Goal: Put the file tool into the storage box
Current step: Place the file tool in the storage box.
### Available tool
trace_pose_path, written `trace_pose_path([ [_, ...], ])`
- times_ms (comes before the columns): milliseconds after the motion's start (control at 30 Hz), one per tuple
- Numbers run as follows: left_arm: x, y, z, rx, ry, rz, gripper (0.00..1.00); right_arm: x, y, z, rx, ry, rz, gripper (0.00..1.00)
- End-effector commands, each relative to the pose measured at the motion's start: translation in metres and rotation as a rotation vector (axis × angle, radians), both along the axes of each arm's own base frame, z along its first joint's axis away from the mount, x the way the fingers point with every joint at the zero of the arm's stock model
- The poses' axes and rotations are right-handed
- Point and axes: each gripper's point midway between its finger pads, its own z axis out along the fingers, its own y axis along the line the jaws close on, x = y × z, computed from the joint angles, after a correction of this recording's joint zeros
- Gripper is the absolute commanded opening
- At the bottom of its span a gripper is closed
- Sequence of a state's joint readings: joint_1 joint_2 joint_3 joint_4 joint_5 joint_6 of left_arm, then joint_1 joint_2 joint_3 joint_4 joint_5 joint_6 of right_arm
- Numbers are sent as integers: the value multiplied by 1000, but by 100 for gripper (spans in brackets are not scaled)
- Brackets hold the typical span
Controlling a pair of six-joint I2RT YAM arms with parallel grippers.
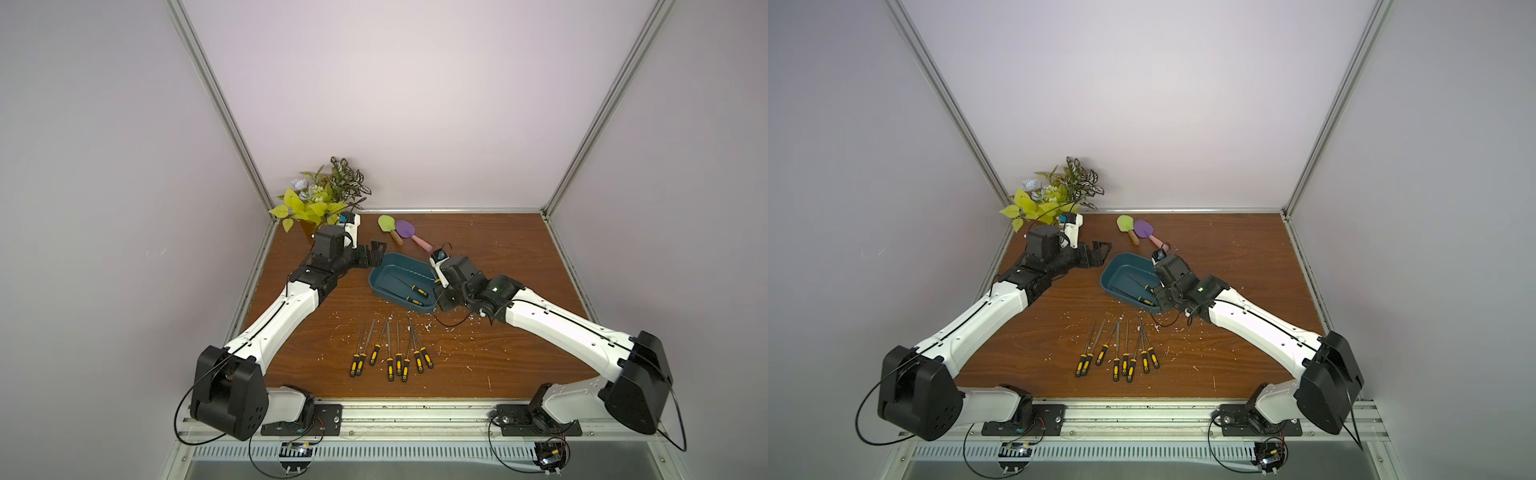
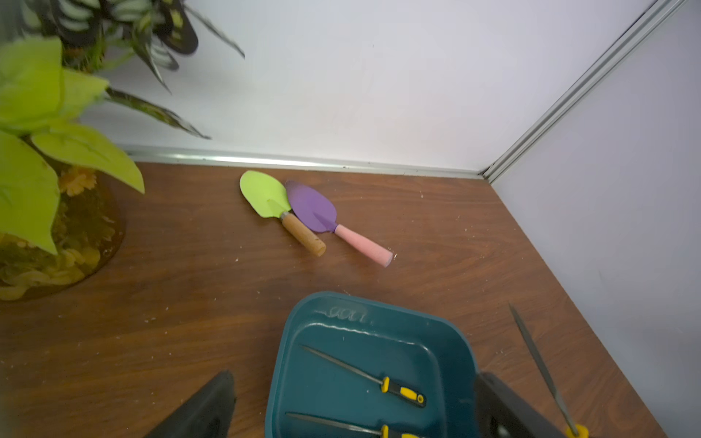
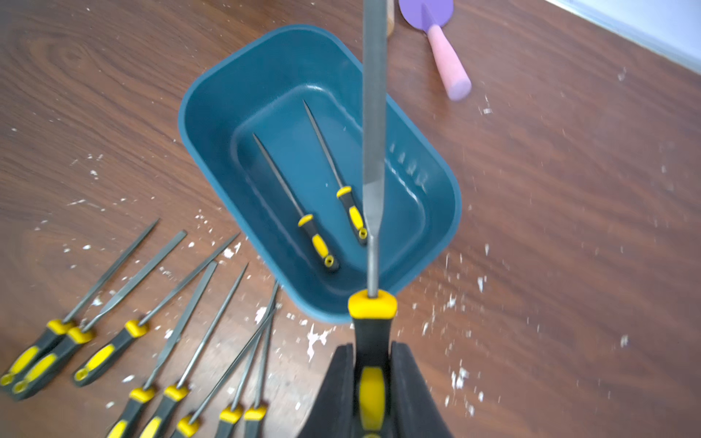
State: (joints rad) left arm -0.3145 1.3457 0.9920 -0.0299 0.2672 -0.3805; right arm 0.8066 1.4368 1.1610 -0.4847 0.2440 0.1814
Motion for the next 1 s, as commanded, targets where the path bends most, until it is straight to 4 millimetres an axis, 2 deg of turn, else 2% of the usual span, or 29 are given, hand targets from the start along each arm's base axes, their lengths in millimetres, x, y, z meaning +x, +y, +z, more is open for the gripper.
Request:
trace_pose_path([
  [0, -4, 12, -31, -44, 92, 26, 99, 15, 34, 17, 5, -80, 191, 0],
  [67, -5, 13, -31, -102, 114, -7, 100, 21, 42, 7, -35, -78, 229, 0],
  [267, -4, 23, -29, -69, 92, 35, 100, 40, 55, -22, -137, -81, 300, 1],
  [533, -4, 26, -31, -55, 88, 50, 99, 60, 59, -60, -231, -55, 336, 1],
  [733, -5, 26, -28, -59, 78, 52, 99, 76, 51, -82, -329, -46, 314, 3],
  [867, -5, 24, -27, -69, 79, 44, 100, 81, 50, -87, -352, -46, 308, 16],
  [967, -6, 23, -27, -74, 80, 42, 99, 82, 50, -87, -348, -47, 301, 36],
])
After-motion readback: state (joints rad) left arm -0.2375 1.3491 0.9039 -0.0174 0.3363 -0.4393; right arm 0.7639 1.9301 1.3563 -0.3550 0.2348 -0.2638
